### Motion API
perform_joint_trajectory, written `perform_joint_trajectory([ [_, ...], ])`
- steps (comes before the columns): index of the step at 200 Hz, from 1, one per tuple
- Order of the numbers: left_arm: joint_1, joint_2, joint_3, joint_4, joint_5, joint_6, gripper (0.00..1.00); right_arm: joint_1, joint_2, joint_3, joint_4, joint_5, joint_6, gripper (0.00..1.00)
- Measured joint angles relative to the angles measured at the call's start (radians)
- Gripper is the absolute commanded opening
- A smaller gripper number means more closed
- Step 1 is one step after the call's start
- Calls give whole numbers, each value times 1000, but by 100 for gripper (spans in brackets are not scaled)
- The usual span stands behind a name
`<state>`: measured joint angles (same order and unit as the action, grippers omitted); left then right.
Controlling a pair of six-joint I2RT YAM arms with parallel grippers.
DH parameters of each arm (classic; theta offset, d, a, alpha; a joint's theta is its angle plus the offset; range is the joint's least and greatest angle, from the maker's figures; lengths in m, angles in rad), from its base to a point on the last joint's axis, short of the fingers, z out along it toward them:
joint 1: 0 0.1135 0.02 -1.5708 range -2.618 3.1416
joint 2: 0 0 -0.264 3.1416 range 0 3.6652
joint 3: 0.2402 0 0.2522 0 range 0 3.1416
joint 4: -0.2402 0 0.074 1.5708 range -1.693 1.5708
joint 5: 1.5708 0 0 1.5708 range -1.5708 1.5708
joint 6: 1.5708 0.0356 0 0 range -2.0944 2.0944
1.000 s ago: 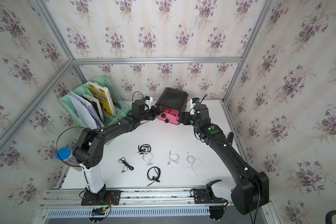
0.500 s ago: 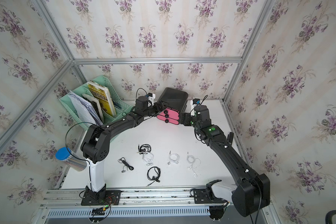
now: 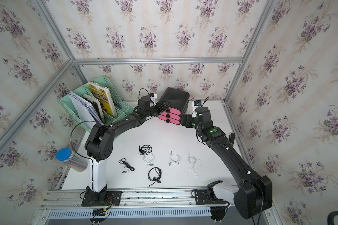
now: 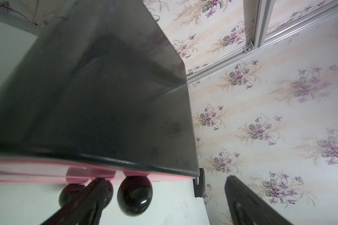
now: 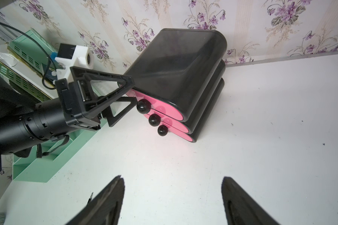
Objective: Place the wired earphones into the drawer by color
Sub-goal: Close the drawer in the storage box.
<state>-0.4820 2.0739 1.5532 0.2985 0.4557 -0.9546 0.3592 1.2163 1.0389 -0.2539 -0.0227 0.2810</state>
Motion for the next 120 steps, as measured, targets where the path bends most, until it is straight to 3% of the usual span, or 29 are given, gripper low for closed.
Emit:
perform_joint_trajectory([
  [57,-2,-141,-208,66,-35,40,99,0,8,-19,12,1,0,82],
  [120,-3,-90,-287,85,-43,105,94,0,22,-46,40,-21,0,81],
])
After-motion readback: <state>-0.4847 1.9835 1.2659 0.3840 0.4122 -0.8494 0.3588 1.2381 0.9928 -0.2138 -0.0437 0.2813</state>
